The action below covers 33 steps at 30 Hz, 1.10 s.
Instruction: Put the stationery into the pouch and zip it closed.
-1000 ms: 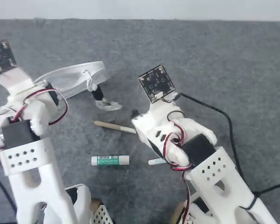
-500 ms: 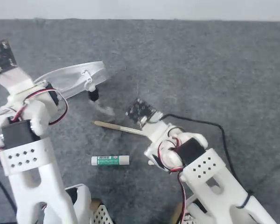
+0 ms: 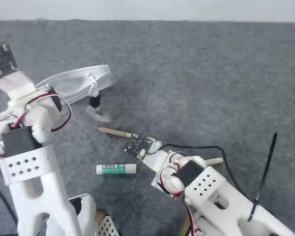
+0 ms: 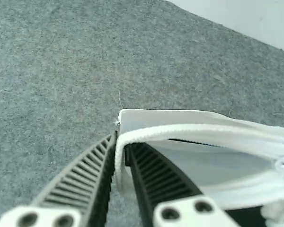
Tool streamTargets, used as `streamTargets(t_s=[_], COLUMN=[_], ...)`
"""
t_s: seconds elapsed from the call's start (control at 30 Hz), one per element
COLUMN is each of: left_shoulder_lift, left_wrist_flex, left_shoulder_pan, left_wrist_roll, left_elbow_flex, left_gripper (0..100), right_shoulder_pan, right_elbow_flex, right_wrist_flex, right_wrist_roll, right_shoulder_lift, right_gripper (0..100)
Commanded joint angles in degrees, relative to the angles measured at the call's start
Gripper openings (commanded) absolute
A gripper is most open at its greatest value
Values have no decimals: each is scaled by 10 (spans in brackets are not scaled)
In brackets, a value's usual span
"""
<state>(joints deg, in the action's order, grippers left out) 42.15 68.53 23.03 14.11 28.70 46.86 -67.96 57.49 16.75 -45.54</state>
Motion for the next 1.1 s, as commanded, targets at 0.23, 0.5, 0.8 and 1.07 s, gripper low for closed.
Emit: streamTargets(t_s=[0.23,0.5,0.8,1.07], left_shoulder_lift=[2,2,1,1], left_wrist_flex=[-3,-3,-3,-3], left_shoulder_pan=[2,2,2,2], left_wrist_roll=[-4,-4,-4,-4], left_elbow_flex=[-5,-5,-4,-4], left_gripper=[11,11,11,11], right_shoulder_pan=[2,-48,-93,-149], right_elbow_flex=[22,80,88,127], right_wrist_flex=[-95,-73,-82,-118], right_wrist_roll=[8,25,98,102], right_shoulder_lift=[150,251,257,256], right_gripper=[180,180,4,6])
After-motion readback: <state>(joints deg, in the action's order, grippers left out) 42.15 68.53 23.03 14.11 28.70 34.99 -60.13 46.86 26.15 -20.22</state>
